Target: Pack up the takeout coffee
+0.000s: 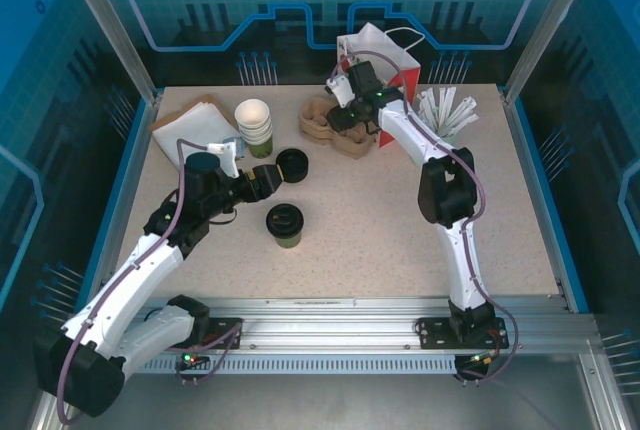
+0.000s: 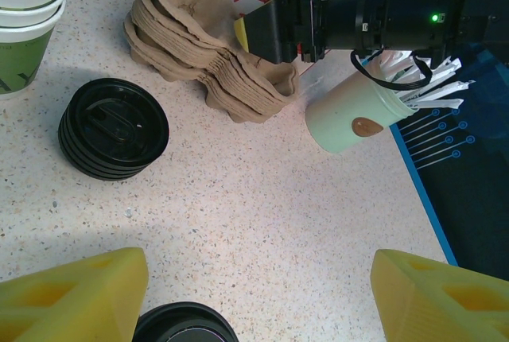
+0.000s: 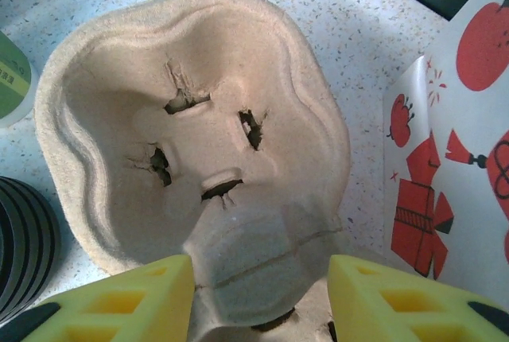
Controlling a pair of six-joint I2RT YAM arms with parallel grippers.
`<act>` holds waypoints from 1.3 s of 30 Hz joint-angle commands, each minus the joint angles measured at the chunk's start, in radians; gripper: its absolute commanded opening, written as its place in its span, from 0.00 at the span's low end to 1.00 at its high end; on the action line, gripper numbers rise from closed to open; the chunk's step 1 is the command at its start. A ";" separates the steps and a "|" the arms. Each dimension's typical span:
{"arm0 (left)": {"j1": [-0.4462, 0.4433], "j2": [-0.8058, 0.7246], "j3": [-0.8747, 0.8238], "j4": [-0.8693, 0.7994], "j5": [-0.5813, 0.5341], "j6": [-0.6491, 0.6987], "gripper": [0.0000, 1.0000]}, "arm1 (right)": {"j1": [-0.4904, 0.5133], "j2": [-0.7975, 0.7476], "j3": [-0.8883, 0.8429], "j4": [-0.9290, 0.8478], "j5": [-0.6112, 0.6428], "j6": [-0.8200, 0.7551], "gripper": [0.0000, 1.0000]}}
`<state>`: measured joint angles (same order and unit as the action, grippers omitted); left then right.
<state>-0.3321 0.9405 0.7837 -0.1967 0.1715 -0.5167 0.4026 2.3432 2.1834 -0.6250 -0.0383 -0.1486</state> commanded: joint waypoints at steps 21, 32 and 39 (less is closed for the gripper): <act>0.000 -0.019 0.009 0.006 -0.002 0.012 0.76 | -0.056 0.141 0.219 -0.177 -0.192 -0.109 0.54; -0.001 -0.017 0.005 0.008 -0.001 0.014 0.76 | -0.058 0.163 0.242 -0.206 -0.208 -0.143 0.52; -0.001 -0.022 -0.004 0.007 -0.003 0.012 0.76 | -0.059 0.182 0.271 -0.231 -0.214 -0.161 0.51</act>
<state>-0.3321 0.9340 0.7837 -0.1970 0.1715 -0.5167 0.3580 2.4962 2.4210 -0.8078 -0.2237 -0.2874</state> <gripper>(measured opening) 0.759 0.512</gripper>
